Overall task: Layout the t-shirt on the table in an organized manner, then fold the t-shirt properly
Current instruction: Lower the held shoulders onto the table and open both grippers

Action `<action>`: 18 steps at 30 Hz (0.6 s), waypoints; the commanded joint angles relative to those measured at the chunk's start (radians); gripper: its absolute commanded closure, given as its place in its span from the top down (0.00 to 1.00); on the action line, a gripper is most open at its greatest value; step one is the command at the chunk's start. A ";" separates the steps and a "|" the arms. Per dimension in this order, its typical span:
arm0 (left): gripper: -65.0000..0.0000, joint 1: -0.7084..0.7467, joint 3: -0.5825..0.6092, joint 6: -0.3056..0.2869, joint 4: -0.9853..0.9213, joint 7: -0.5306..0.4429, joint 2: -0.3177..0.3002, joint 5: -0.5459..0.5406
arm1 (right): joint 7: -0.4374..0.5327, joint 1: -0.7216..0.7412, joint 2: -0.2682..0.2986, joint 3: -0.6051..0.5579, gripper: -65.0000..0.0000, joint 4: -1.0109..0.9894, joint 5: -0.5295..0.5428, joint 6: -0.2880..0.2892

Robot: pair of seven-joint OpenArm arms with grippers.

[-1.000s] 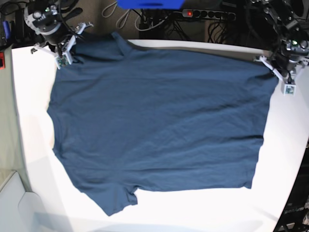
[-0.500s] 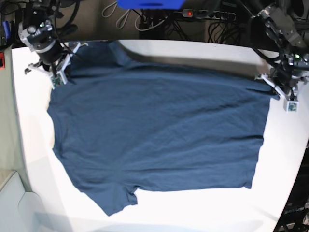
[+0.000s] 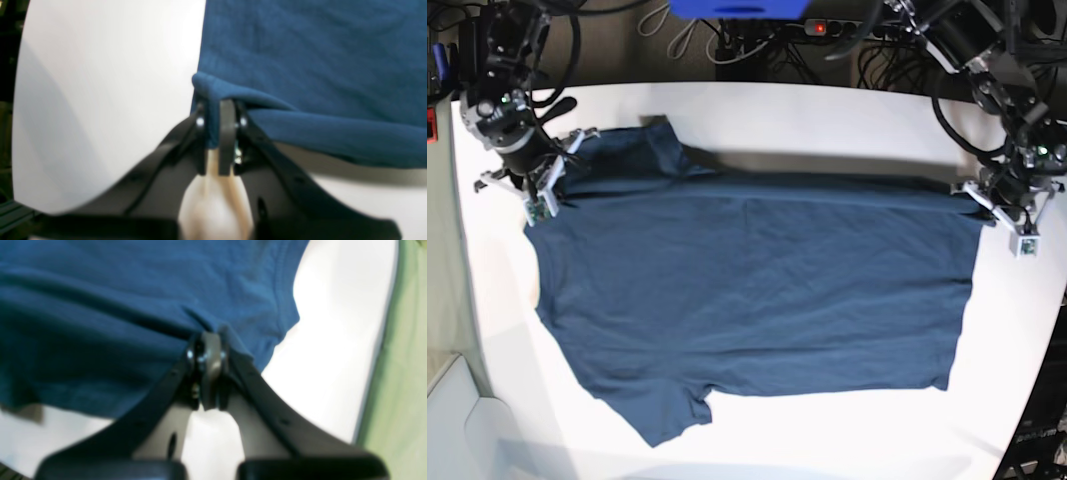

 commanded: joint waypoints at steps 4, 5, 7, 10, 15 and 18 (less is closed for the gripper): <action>0.06 -0.055 -0.002 0.001 -0.054 -0.019 -0.016 -0.003 | 0.020 0.069 0.010 0.002 0.00 -0.033 0.008 -0.004; 0.06 -0.065 -0.002 0.001 -0.065 -0.019 -0.016 -0.003 | 0.020 0.081 0.010 0.002 0.00 -0.040 0.008 -0.004; 0.06 -0.079 -0.002 0.001 -0.075 -0.019 -0.016 -0.001 | 0.020 0.104 0.010 0.001 0.00 -0.043 0.008 -0.004; 0.06 -0.101 -0.002 0.002 -0.088 -0.019 -0.014 -0.001 | 0.020 0.127 0.014 -0.042 0.00 -0.043 0.008 -0.004; 0.06 -0.111 -0.002 0.002 -0.088 -0.019 -0.016 -0.001 | 0.020 0.154 0.039 -0.096 0.00 -0.043 0.008 -0.004; 0.06 -0.121 -0.002 0.002 -0.088 -0.019 -0.016 0.000 | 0.020 0.178 0.039 -0.096 0.00 -0.043 0.006 -0.004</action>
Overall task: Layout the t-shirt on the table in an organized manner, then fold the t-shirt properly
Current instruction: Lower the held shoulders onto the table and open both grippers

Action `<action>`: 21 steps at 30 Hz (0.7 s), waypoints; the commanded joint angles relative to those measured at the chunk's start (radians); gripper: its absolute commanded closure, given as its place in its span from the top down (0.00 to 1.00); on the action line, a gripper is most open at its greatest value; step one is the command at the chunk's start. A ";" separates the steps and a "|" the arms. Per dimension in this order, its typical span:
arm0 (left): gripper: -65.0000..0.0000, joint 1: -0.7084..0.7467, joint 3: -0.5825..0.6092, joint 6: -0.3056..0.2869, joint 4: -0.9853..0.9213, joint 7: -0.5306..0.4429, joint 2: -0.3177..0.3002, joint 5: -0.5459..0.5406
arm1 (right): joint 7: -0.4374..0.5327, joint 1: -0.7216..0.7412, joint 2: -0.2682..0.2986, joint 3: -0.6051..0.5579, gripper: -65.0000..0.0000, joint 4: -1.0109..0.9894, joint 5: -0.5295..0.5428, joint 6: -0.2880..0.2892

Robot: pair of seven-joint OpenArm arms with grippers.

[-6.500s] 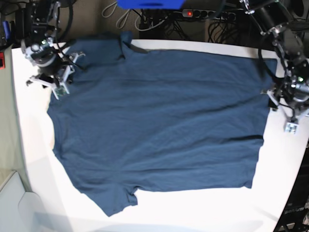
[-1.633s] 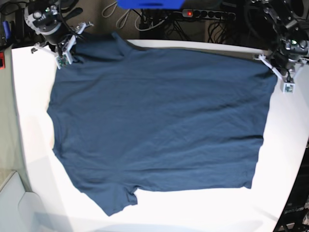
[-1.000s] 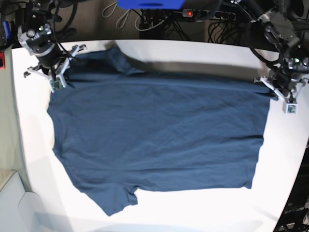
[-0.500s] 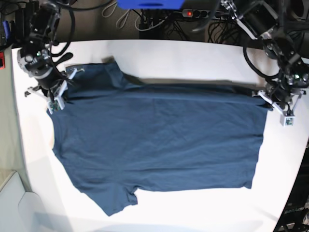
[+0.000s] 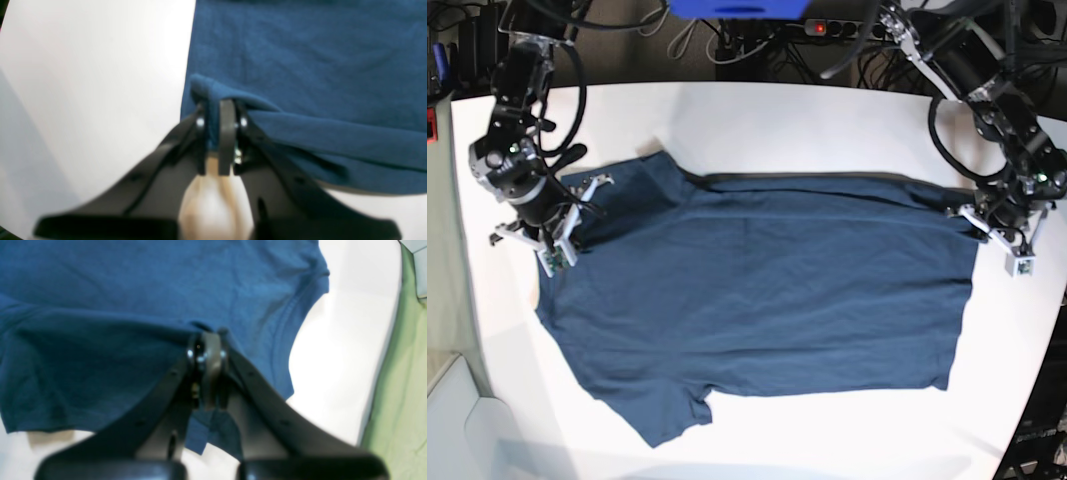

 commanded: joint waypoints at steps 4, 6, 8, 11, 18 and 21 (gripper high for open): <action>0.06 -0.023 0.001 0.001 0.016 -0.027 -0.028 -0.012 | 0.022 0.034 0.009 0.003 0.00 0.008 0.010 -0.004; 0.06 -0.025 0.001 0.001 0.016 -0.027 -0.030 -0.012 | 0.022 0.054 0.011 0.001 0.00 -0.018 0.010 -0.004; 0.06 -0.026 0.001 0.001 0.016 -0.029 -0.031 -0.012 | 0.022 0.068 0.032 0.001 0.00 -0.046 0.010 -0.004; 0.06 -0.026 0.001 0.001 0.016 -0.030 -0.033 -0.012 | 0.024 0.068 0.043 0.003 0.00 -0.072 0.010 -0.004; 0.06 -0.052 0.000 0.001 -0.040 -0.030 -0.051 -0.014 | 0.025 0.088 0.043 0.003 0.00 -0.076 0.010 -0.004; 0.06 -0.054 0.000 0.001 -0.064 -0.032 -0.051 -0.014 | 0.025 0.088 0.043 0.003 0.00 -0.076 0.010 -0.004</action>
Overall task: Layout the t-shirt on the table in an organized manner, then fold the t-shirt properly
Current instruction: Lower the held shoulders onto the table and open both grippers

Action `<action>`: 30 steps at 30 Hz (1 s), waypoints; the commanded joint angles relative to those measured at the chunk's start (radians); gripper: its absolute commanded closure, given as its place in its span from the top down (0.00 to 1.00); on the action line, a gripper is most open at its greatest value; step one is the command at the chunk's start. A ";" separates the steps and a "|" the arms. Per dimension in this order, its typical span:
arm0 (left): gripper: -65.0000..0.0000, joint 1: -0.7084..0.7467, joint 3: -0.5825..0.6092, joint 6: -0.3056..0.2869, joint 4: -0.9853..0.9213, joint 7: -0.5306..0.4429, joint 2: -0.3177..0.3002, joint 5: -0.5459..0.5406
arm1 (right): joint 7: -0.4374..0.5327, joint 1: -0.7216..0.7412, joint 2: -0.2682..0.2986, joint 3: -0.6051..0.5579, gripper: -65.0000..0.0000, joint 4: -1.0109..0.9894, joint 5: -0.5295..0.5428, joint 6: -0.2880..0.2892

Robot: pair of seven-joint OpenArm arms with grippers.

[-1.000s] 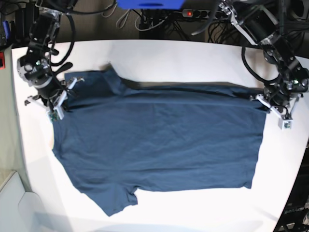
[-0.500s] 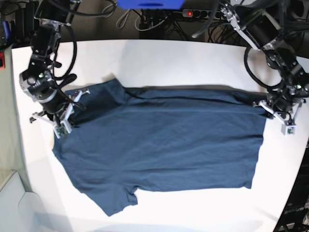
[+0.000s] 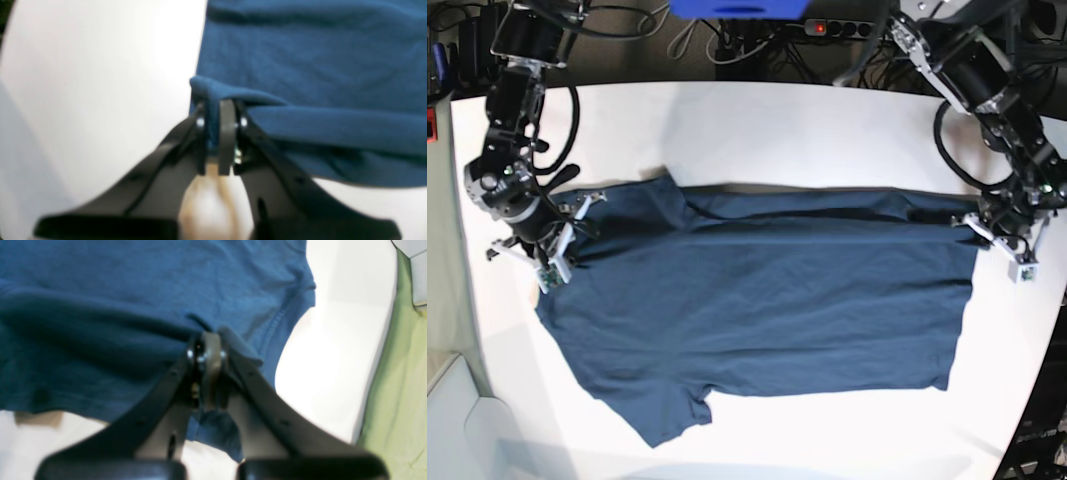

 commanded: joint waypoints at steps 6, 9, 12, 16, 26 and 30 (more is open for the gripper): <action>0.06 -0.018 0.002 0.001 0.014 -0.064 -0.014 -0.009 | 0.022 0.023 0.008 -0.015 0.00 0.018 0.007 -0.004; 0.06 -0.022 0.002 0.001 -0.016 -0.070 -0.016 -0.009 | 0.019 0.034 0.008 -0.024 0.00 0.004 0.007 -0.004; 0.06 -0.041 0.000 0.001 -0.047 -0.070 -0.019 -0.005 | 0.019 0.051 0.008 -0.024 0.00 -0.004 0.007 -0.004; 0.06 -0.046 0.000 0.001 -0.082 -0.070 -0.040 -0.009 | 0.020 0.061 0.008 -0.024 0.00 -0.017 0.007 -0.004; 0.06 -0.060 0.000 0.001 -0.087 -0.071 -0.046 -0.009 | 0.025 0.101 0.009 -0.024 0.00 -0.082 0.007 -0.004; 0.06 -0.069 0.000 0.001 -0.087 -0.071 -0.046 -0.009 | 0.025 0.117 0.009 -0.024 0.00 -0.125 0.007 -0.004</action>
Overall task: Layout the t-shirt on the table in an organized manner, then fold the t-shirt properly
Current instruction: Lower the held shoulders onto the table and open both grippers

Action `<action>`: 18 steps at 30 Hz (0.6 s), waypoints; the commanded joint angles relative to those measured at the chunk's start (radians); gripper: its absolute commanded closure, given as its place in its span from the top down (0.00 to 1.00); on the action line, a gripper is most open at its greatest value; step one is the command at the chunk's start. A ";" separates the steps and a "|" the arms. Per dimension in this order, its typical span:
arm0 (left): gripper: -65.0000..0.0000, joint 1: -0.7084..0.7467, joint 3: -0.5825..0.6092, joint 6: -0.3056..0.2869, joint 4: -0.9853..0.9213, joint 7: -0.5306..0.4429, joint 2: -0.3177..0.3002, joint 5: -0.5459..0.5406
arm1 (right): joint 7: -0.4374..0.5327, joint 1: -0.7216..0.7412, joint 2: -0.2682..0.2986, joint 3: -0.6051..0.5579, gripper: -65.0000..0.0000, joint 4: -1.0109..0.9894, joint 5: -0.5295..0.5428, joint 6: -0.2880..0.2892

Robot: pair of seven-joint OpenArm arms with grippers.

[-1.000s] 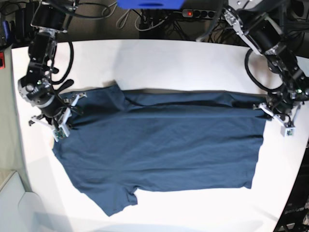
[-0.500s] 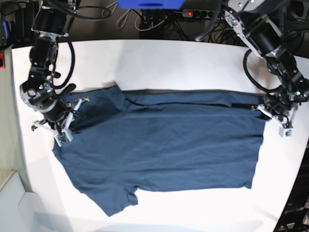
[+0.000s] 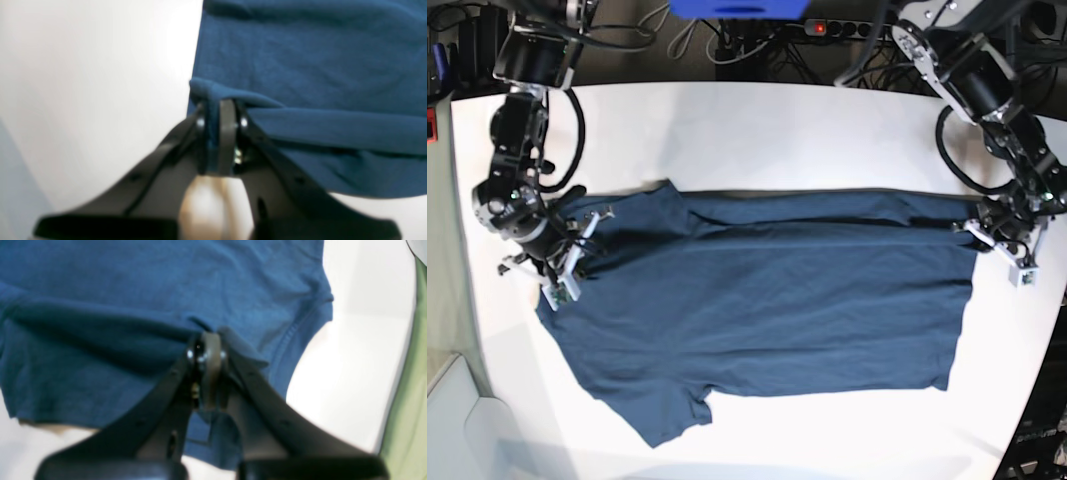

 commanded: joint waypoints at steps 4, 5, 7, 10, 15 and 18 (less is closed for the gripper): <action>0.06 -0.042 0.003 0.001 0.015 -0.016 -0.017 -0.010 | 0.022 0.028 0.012 0.003 0.00 -0.009 0.007 -0.004; 0.06 -0.042 0.003 0.001 0.015 -0.016 -0.017 -0.010 | 0.022 0.028 0.018 0.003 0.00 -0.013 0.007 -0.004; 0.06 -0.044 0.003 0.001 0.015 -0.016 -0.017 -0.010 | 0.022 0.028 0.019 0.003 0.00 -0.016 0.007 -0.004; 0.06 -0.044 0.003 0.001 0.015 -0.016 -0.017 -0.010 | 0.022 0.028 0.019 0.001 0.00 -0.022 0.007 -0.004; 0.31 -0.046 0.003 0.015 0.013 -0.016 -0.017 -0.003 | 0.021 0.028 0.025 0.001 0.33 -0.030 0.007 -0.004; 0.55 -0.046 0.003 0.015 0.013 -0.016 -0.019 -0.007 | 0.021 0.027 0.027 0.001 0.51 -0.022 0.007 -0.004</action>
